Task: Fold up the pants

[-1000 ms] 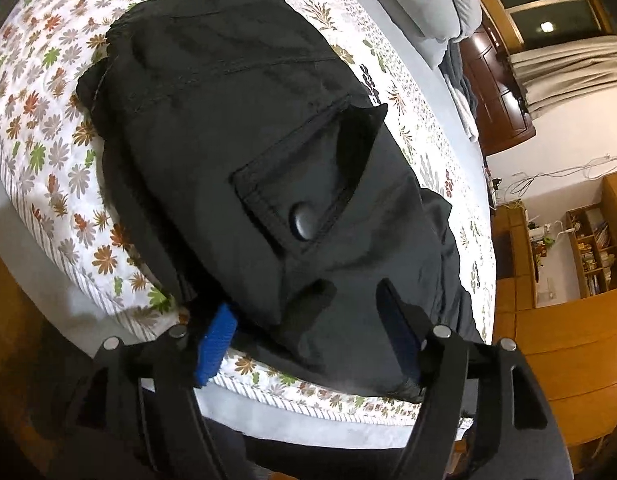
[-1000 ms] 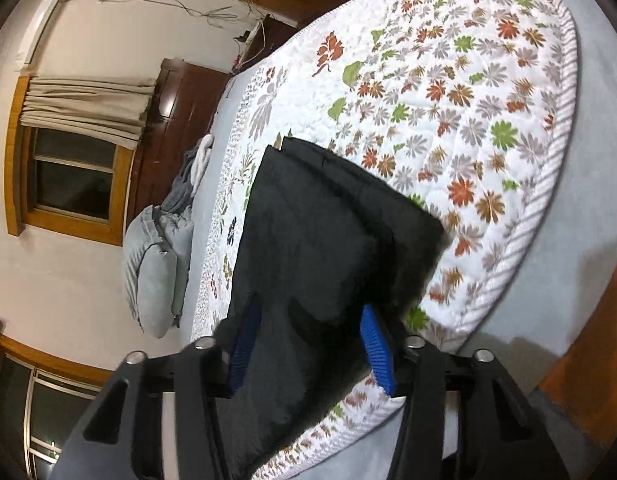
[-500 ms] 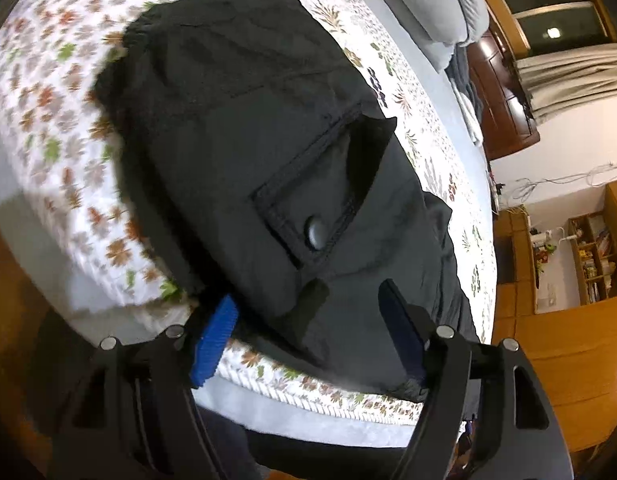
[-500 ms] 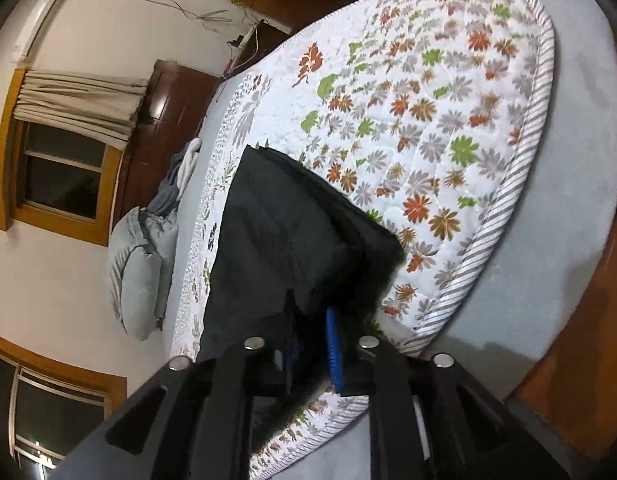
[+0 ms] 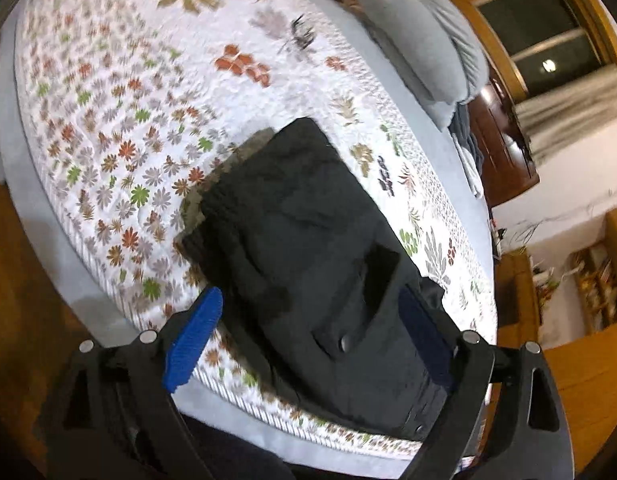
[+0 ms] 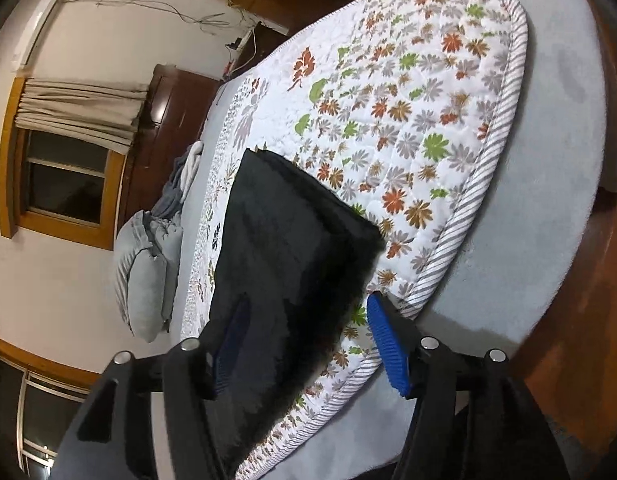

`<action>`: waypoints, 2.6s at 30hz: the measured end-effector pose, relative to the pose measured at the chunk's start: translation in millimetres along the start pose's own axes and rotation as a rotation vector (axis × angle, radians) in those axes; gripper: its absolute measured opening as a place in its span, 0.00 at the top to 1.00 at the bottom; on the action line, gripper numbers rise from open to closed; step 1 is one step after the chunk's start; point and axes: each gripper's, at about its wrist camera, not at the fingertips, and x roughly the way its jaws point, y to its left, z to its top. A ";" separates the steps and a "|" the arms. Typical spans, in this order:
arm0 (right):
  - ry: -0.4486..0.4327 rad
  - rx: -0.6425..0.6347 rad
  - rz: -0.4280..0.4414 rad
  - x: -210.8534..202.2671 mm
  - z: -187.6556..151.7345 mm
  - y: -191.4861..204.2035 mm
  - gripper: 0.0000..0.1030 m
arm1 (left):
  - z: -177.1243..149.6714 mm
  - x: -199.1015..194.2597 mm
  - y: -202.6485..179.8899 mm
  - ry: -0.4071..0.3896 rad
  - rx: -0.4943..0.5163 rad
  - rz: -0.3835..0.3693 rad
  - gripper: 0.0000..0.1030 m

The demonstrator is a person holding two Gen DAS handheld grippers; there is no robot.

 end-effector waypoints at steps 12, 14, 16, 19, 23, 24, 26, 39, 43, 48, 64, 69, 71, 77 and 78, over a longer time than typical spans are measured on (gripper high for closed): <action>0.004 0.046 0.042 3.8 0.8 -6.0 0.31 | 11.2 42.8 28.6 0.081 -0.079 0.065 0.11; -0.019 0.055 0.043 -2.7 1.8 -9.7 0.30 | 11.3 46.7 27.0 0.081 -0.070 0.076 0.11; -0.045 0.069 0.053 -8.8 3.4 -11.9 0.27 | 10.3 47.5 25.5 0.080 -0.058 0.079 0.10; -0.044 0.075 0.065 -11.6 5.0 -12.6 0.27 | 10.1 45.4 26.5 0.081 -0.060 0.070 0.10; -0.037 0.070 0.090 -9.2 6.1 -12.3 0.27 | 10.5 46.2 28.7 0.087 -0.061 0.072 0.09; -0.036 0.068 0.095 -7.4 6.3 -11.6 0.27 | 9.8 46.4 27.8 0.088 -0.054 0.078 0.09; -0.033 0.051 0.095 -2.4 7.5 -6.7 0.27 | 9.6 47.9 25.3 0.089 -0.043 0.091 0.09; -0.035 0.027 0.198 17.2 17.0 -5.6 0.27 | 7.0 53.9 20.1 0.069 -0.035 0.136 0.09; -0.028 0.031 0.223 25.9 15.1 -11.7 0.29 | 6.0 56.0 15.5 0.065 -0.033 0.162 0.09; -0.036 0.041 0.267 28.1 13.5 -17.5 0.29 | 5.7 58.7 11.1 0.063 -0.027 0.185 0.09; -0.020 -0.045 0.270 18.7 27.6 19.1 0.82 | 5.5 57.4 9.5 0.060 -0.047 0.172 0.09; -0.028 -0.122 0.259 10.4 30.6 59.4 0.83 | 6.4 53.9 15.0 0.063 -0.056 0.150 0.09; -0.029 -0.149 0.256 6.7 30.2 73.2 0.83 | 6.5 53.1 16.5 0.063 -0.057 0.142 0.09; -0.031 -0.247 0.240 -3.6 24.9 115.6 0.83 | 6.5 49.4 23.4 0.058 -0.066 0.114 0.09; -0.031 -0.263 0.236 -4.9 24.2 121.8 0.84 | 6.6 49.0 24.4 0.058 -0.066 0.111 0.09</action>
